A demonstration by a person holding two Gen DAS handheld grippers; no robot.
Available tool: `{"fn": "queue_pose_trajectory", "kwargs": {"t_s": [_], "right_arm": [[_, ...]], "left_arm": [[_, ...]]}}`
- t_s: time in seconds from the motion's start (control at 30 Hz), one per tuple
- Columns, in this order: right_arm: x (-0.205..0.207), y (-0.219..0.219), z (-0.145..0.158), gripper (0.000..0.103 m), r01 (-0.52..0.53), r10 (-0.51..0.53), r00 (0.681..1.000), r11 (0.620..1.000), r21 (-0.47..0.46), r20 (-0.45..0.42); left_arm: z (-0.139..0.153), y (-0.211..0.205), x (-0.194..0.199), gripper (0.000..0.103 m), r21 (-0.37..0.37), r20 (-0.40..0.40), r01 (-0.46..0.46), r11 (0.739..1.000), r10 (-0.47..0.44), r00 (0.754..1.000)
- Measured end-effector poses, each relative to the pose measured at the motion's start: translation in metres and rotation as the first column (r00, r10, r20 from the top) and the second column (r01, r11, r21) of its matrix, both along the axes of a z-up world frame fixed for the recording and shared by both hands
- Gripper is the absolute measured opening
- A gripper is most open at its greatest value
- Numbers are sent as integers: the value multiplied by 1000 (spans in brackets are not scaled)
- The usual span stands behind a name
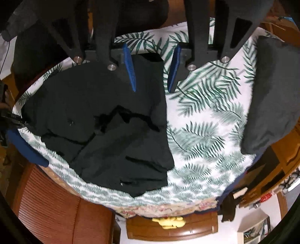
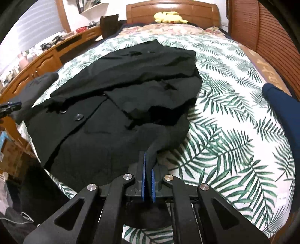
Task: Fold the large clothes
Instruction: 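Lift the hem with both tools and fold it toward the collar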
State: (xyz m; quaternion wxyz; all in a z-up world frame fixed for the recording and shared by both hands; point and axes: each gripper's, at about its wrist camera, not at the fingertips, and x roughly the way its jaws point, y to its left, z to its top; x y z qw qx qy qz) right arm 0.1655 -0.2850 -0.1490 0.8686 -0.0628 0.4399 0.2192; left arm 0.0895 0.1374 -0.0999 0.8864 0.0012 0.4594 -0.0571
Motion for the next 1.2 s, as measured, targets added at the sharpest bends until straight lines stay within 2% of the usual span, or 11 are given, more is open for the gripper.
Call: {"fn": "queue_pose_trajectory", "kwargs": {"t_s": [0.17,0.27,0.3,0.33,0.37,0.4,0.6,0.77,0.87,1.0,1.2], "right_arm": [[-2,0,-5,2,23,-24,999,1000,-16,-34],[-3,0,-8,2,28,-29,998,999,-22,-47],[-3,-1,-9,2,31,-32,998,999,-20,-52],[-2,-1,-11,2,34,-35,998,999,-16,-57],[-2,-2,-11,2,37,-38,997,999,-11,-61],[-1,-3,-13,2,43,-43,997,999,-1,-68],[5,-2,-4,2,41,-37,997,996,75,-63],[0,4,40,2,16,-23,999,987,159,42],[-14,10,70,2,-22,8,996,986,162,83],[-41,9,104,2,-54,29,989,984,170,143],[-81,-19,133,2,-58,21,982,979,194,190]], "left_arm": [[-37,4,13,33,-2,-75,-58,998,58,996],[-47,9,11,33,-43,-72,-89,995,86,994],[-46,10,9,30,-68,-59,-82,994,78,995],[-46,9,7,20,-104,-60,-59,993,53,997],[-44,8,5,9,-113,-55,-50,992,44,998],[-41,7,3,3,-113,-40,-49,992,45,998],[0,0,-19,1,-140,69,-52,989,62,996],[40,-11,-43,1,-141,156,-26,990,48,987],[64,-17,-60,1,-119,217,-17,993,43,975],[89,-16,-84,1,-128,280,-22,991,58,958],[118,-14,-125,1,-145,355,-21,989,72,932]]}}
